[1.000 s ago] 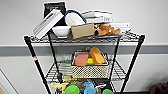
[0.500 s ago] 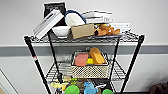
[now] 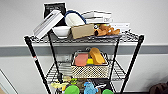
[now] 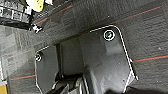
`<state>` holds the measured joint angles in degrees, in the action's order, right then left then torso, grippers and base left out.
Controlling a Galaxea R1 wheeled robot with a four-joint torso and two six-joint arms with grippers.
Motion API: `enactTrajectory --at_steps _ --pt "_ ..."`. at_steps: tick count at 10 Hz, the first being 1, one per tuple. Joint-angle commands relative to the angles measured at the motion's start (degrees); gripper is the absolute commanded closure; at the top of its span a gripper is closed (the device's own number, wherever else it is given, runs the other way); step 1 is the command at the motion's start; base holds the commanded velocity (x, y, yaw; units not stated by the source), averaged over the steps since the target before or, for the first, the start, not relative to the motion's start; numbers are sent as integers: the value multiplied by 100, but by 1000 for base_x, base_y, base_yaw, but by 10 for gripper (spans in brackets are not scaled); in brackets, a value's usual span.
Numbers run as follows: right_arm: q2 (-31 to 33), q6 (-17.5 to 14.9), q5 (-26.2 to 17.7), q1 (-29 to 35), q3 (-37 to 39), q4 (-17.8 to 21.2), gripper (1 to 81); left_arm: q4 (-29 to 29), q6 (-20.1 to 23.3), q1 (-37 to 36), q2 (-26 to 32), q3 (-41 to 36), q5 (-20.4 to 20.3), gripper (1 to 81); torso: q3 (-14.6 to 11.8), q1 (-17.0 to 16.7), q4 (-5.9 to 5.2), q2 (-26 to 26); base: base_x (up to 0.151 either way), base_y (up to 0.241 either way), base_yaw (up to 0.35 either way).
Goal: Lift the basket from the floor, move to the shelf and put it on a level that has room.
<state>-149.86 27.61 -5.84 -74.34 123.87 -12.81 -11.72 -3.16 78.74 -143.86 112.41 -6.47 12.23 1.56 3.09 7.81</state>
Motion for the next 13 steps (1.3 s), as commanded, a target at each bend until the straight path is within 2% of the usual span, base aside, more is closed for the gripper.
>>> enactTrajectory --at_steps 1,4,8,13 --pt "-616 -10 21 -103 872 -573 10 205 17 15 -546 649 296 10 0 0 0 0 0 0 0" --pt "-1258 -10 101 -323 1795 -872 10 222 17 120 -1064 1334 305 10 -2 -2 0 0 0 0 0" --pt "-1910 -1 109 -508 2738 -898 10 240 17 199 -1848 2707 366 10 -5 -6 0 5 0 0 0" --pt "-2147 7 92 -587 2992 -898 10 240 17 243 -2655 4075 384 10 -11 -9 0 9 0 0 0"
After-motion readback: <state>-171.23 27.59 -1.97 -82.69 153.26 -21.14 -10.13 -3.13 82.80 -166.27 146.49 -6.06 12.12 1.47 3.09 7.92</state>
